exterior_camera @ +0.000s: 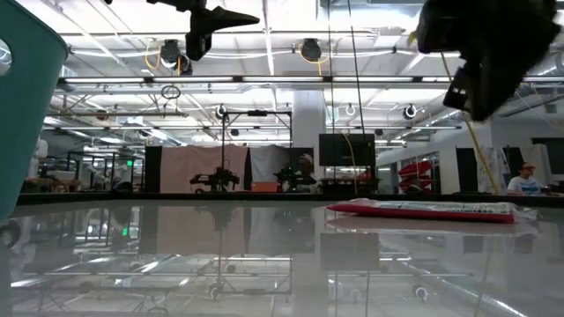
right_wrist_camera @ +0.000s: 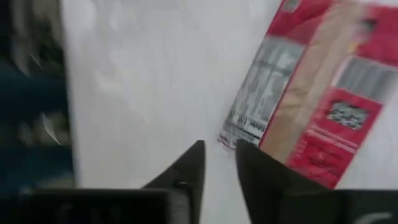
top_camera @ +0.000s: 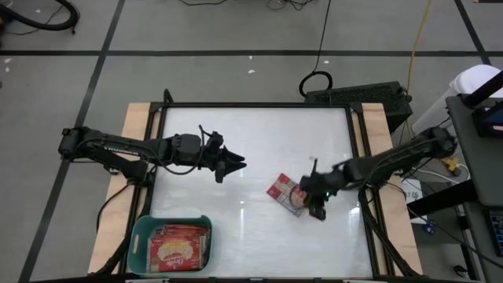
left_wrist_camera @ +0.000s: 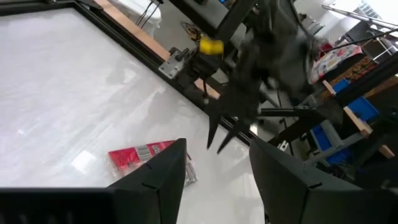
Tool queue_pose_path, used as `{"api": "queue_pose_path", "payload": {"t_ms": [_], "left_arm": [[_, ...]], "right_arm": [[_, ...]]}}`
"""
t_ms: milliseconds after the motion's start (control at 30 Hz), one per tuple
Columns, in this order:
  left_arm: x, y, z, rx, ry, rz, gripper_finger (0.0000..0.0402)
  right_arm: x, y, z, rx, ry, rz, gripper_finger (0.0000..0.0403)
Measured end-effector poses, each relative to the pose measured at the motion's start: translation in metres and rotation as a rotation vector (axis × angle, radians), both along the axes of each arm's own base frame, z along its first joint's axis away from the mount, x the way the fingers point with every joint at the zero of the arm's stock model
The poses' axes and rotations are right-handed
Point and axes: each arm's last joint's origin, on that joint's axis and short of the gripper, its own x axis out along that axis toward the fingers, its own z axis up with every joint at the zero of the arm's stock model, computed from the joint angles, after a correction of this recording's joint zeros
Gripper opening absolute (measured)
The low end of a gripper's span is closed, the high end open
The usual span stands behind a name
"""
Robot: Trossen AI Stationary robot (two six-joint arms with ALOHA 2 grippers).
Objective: Sort popcorn bags into baskets
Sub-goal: Put the red popcorn bag into the green bin
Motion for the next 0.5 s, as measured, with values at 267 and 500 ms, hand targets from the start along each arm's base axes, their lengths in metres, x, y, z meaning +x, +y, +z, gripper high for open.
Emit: {"api": "queue_pose_path", "payload": {"t_ms": [267,500], "left_arm": [[0.0,-0.001,0.0,-0.025,0.0,0.018,0.0177],[0.0,-0.004,0.0,-0.018,0.001,0.012,0.0177]], "right_arm": [[0.014,0.02,-0.026,-0.125,-0.012,0.255,0.0193],[0.007,0.018,-0.049,-0.222,0.008,0.417,0.0232]]}}
